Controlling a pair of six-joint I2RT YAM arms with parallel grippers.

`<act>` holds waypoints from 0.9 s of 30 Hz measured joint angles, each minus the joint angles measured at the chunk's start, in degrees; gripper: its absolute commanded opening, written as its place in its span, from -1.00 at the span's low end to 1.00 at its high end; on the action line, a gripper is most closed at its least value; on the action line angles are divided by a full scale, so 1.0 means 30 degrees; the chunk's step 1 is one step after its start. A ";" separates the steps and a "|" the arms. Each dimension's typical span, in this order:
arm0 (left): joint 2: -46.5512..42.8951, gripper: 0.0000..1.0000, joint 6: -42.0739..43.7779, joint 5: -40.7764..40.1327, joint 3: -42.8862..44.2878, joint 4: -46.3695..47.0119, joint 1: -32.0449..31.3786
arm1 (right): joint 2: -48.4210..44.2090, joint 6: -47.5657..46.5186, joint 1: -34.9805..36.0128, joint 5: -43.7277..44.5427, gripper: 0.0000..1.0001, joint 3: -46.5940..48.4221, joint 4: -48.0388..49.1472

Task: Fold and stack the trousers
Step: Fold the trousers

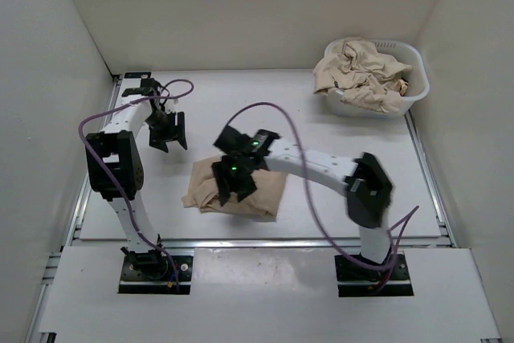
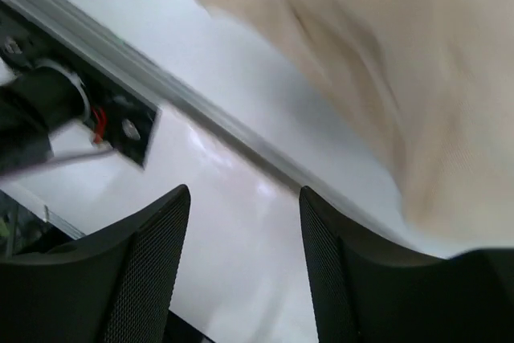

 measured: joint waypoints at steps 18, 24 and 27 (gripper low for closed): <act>-0.3883 0.62 0.0124 -0.0211 -0.7752 -0.0437 -0.5297 | -0.8429 0.4983 -0.5617 0.3126 0.35 -1.4943 0.6936; -0.3891 0.52 0.0124 -0.1290 -0.9202 0.0765 -0.6098 | -0.8247 0.5792 -0.5945 0.1960 0.35 -1.6925 0.9289; -0.4721 0.52 0.0102 -0.2492 -1.0477 0.0984 -0.6346 | -0.7577 0.5654 -0.6105 0.0248 0.35 -1.7486 1.0331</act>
